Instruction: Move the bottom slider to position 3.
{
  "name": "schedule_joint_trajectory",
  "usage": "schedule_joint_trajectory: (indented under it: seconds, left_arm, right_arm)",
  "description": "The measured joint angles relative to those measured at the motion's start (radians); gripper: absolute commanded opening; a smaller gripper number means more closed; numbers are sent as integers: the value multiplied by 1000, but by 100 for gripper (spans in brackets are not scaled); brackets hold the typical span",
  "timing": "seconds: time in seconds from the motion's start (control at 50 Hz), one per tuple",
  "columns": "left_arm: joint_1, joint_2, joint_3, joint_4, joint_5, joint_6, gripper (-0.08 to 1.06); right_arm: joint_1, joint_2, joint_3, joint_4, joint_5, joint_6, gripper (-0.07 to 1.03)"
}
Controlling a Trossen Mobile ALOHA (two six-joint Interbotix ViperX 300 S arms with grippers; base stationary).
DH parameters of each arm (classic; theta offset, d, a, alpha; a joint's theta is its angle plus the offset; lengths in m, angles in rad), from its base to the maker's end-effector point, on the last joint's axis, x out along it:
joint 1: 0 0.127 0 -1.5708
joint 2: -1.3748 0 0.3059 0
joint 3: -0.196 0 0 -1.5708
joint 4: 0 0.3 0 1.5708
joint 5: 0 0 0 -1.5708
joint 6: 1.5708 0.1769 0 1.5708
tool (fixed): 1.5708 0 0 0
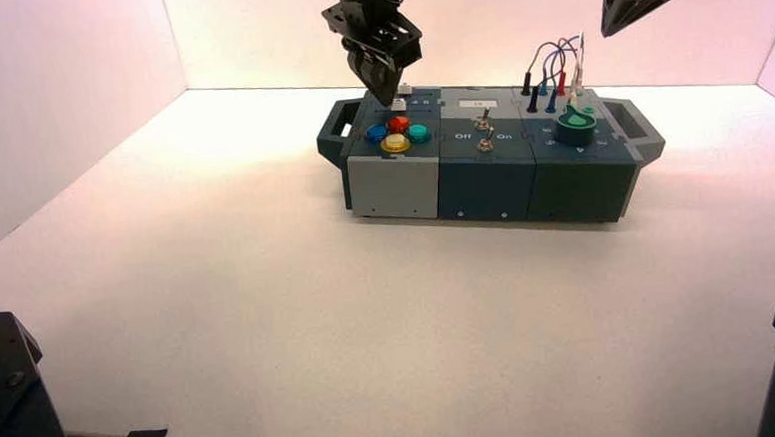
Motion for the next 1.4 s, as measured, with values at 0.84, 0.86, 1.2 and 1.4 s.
schedule_joint_trajectory:
  seconds: [0.84,0.86,1.2,1.4]
  left_arm:
    - [2,20,-18,-2,17,3,-3]
    - [3,20,-18,-2,17,3,-3]
    - [49,9,-5,0,11,11,-3]
    - [48,-5,-5,0,11,12,-3]
  right_arm:
    - [-5,11,2,0,-2,0,-2]
    - [-5,11,2,0,-2,0,-2]
    - [-5,14,0,0,-2,0,-2]
    - [-5,14,2,0,-2,-2,-2]
